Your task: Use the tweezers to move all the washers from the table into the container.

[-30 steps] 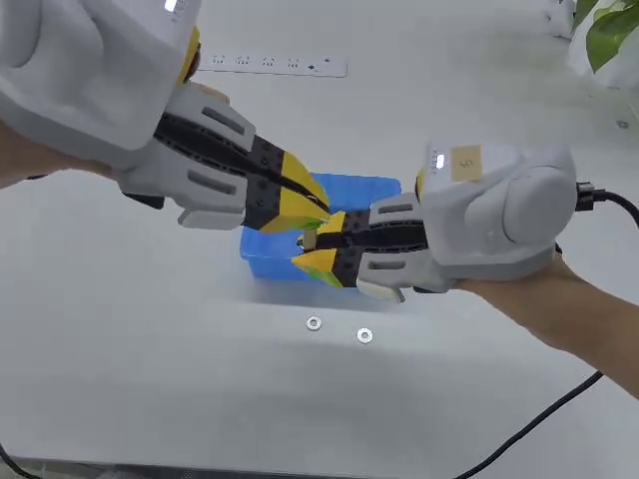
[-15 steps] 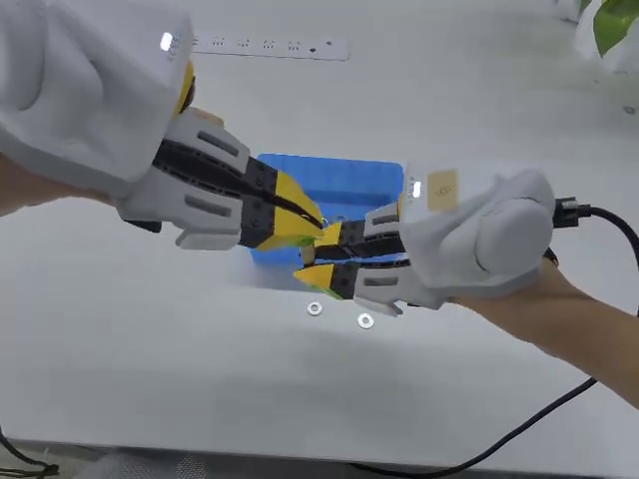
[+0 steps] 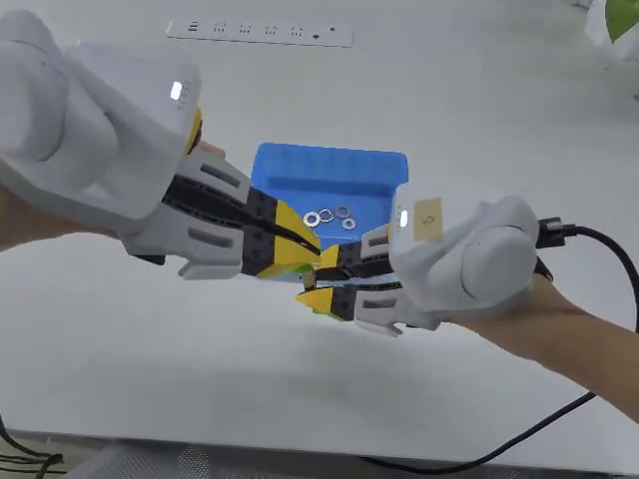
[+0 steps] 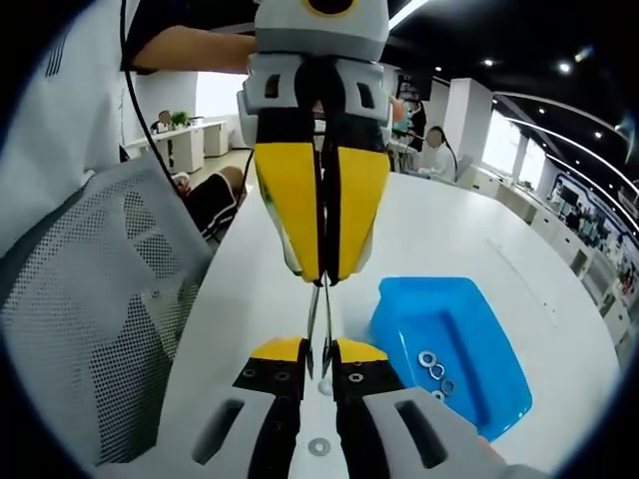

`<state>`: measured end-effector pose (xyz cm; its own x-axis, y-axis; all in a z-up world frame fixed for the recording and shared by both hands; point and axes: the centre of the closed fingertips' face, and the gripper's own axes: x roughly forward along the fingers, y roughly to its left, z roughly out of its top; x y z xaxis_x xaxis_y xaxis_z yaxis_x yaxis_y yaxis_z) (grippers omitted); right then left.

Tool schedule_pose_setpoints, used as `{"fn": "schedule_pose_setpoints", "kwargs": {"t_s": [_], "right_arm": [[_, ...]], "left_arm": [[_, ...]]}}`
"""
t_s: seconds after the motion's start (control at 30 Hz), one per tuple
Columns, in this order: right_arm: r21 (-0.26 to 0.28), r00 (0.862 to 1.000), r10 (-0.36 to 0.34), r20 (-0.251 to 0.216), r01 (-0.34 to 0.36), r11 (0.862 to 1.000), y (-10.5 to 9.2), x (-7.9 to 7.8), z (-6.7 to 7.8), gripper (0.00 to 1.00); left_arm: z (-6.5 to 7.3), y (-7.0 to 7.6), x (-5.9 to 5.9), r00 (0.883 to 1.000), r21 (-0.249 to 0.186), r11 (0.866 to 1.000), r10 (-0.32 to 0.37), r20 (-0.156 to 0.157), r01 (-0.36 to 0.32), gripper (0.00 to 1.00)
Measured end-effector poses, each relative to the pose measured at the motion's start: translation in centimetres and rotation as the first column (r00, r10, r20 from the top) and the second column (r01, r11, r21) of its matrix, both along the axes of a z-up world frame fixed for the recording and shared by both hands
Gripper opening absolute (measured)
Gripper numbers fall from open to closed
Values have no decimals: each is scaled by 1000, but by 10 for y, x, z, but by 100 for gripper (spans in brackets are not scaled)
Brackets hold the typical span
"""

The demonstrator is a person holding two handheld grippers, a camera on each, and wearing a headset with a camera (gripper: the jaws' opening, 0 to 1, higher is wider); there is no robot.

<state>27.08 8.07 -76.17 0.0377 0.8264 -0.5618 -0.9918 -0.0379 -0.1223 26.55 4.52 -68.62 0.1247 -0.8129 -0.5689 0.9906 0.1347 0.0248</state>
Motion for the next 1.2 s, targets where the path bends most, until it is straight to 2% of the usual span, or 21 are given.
{"fn": "schedule_pose_setpoints", "kwargs": {"t_s": [0.07, 0.67, 0.93, 1.2], "right_arm": [[-11, 1000, 7, -1, -7, 1000, 0, 0, -4, 11], [-39, 1000, -6, -4, 5, 999, 1, 8, -19, 11], [-40, 1000, -15, -12, 15, 999, 1, 11, -22, 11], [-37, 999, -22, -26, 21, 999, 2, 11, -22, 11]], "left_arm": [[-4, 2, 0, 1000, -2, 1000, 11, -12, -11, 5], [-20, 4, 11, 997, -13, 998, 55, -52, -56, 5], [-22, 3, 14, 997, -9, 998, 59, -50, -60, 5], [-22, 3, 15, 995, -19, 997, 73, -69, -74, 5]]}}
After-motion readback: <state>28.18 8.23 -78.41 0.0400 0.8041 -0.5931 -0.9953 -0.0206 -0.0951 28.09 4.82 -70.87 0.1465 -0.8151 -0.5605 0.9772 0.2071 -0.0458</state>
